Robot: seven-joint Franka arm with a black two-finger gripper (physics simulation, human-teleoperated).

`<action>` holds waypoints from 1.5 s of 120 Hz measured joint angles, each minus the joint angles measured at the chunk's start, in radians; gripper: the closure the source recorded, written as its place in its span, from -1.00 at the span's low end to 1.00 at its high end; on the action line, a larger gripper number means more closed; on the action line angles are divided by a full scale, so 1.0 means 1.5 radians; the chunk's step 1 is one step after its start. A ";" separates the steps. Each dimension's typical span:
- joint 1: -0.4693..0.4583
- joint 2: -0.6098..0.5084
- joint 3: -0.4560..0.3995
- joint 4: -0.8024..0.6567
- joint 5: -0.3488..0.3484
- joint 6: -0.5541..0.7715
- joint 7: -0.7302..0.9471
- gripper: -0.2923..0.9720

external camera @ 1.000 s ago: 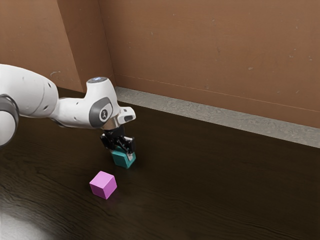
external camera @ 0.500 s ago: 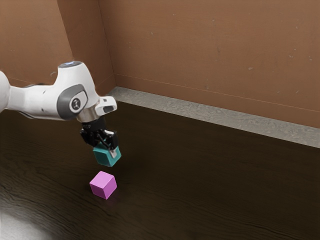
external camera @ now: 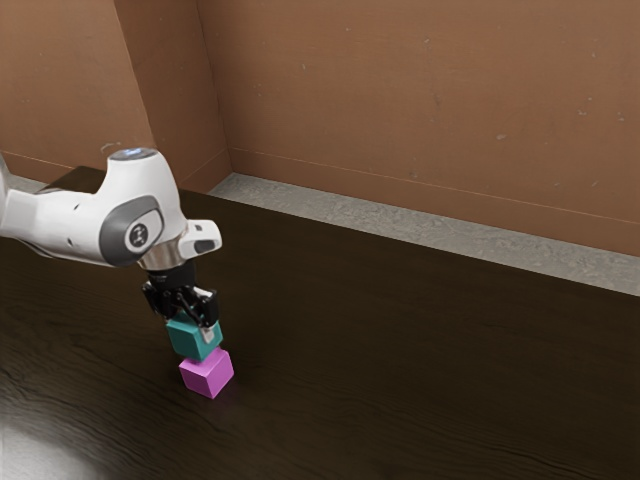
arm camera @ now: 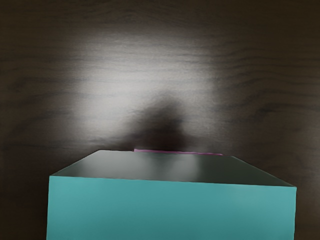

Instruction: Pick up the blue block with one arm, and put the blue block on the pink block with one arm

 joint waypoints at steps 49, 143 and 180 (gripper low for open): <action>-0.011 -0.055 -0.006 -0.064 0.012 0.027 0.007 0.06; -0.010 -0.035 -0.014 -0.058 0.011 0.046 -0.045 0.08; -0.012 -0.029 -0.021 -0.050 0.027 0.046 -0.052 0.07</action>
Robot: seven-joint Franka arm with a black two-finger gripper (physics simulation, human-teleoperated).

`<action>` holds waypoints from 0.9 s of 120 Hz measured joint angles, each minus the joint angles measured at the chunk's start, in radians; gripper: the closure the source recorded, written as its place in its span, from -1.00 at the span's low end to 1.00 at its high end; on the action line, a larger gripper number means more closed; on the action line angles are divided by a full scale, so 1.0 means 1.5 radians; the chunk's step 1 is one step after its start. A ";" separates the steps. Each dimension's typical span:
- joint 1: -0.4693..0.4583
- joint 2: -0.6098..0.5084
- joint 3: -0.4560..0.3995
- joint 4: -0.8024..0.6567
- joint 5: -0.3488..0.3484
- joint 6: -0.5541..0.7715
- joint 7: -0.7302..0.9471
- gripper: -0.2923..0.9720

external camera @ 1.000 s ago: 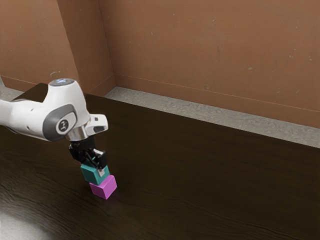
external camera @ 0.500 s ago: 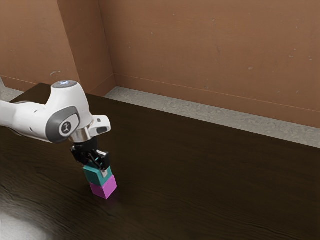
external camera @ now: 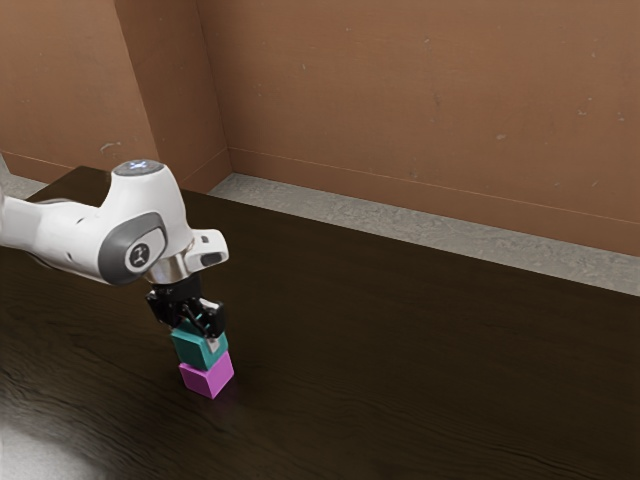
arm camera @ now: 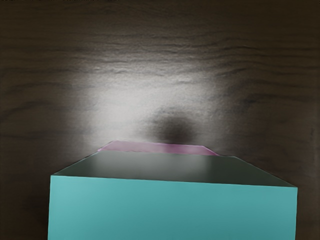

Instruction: Pick up the blue block with one arm, and put the blue block on the pink block with one arm

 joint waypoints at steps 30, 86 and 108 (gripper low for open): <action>0.002 -0.010 0.000 -0.005 -0.002 0.001 -0.002 0.07; 0.005 -0.010 0.000 -0.007 -0.003 0.002 -0.005 0.05; 0.003 -0.009 -0.001 -0.010 -0.011 0.015 0.003 -0.24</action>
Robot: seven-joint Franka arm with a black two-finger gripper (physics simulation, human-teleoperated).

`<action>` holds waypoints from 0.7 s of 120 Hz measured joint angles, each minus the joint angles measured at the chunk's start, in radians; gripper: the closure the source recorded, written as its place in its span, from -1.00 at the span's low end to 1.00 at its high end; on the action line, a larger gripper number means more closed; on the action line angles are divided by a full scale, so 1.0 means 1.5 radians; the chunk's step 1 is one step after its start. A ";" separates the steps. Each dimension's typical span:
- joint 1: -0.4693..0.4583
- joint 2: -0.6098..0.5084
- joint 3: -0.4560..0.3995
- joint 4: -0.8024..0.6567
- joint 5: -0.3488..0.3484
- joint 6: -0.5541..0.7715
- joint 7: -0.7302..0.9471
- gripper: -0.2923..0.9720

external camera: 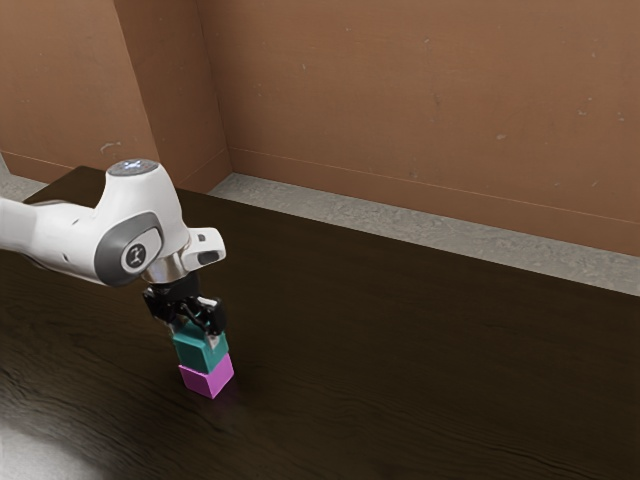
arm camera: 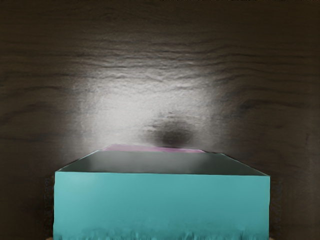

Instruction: Pick up the blue block with one arm, and put the blue block on the pink block with one arm

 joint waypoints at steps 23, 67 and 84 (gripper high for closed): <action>0.000 -0.005 0.000 0.000 -0.003 0.006 0.007 -0.42; 0.002 -0.135 0.010 0.268 0.028 -0.259 0.017 -0.52; 0.001 -0.140 0.008 0.310 0.053 -0.361 0.020 -0.53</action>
